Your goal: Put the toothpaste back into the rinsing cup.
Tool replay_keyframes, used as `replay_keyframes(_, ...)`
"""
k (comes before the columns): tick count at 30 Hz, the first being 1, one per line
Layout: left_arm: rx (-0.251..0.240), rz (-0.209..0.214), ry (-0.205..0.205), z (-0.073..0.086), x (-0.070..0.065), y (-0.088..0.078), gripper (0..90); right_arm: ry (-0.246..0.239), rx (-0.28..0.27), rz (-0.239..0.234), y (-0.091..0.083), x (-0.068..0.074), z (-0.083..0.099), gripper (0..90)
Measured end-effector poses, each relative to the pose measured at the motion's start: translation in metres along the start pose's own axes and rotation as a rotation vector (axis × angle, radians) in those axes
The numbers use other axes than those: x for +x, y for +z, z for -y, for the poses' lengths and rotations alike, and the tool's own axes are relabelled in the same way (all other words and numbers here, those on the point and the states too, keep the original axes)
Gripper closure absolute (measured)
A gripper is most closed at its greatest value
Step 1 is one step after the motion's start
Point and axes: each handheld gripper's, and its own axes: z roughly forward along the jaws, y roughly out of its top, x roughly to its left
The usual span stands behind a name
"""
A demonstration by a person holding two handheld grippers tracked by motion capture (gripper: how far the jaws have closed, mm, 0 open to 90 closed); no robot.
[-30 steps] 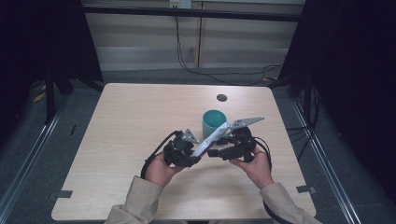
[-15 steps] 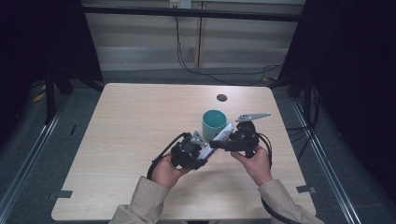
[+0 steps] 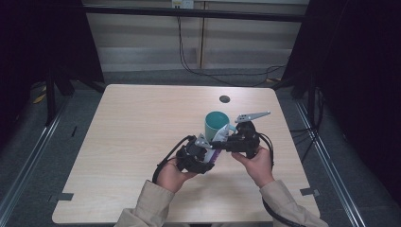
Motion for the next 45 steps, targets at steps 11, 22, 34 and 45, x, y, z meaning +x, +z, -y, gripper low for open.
replay_keyframes(11, 0.014, 0.011, -0.016, 0.008, 0.003, -0.002, 57.3, -0.011, -0.010, 0.008, -0.007, -0.001, -0.005, 75.3)
replay_keyframes(22, 0.003, 0.042, -0.036, -0.001, -0.011, 0.012, 51.9, 0.027, -0.063, 0.029, -0.006, -0.005, -0.008, 75.8)
replay_keyframes(34, -0.044, 0.023, -0.039, 0.005, -0.007, 0.010, 36.0, 0.022, -0.110, 0.044, -0.011, -0.006, -0.011, 76.3)
replay_keyframes(45, -0.068, -0.038, -0.052, 0.041, 0.013, -0.009, 21.6, -0.017, -0.125, 0.095, -0.019, -0.008, -0.022, 76.2)
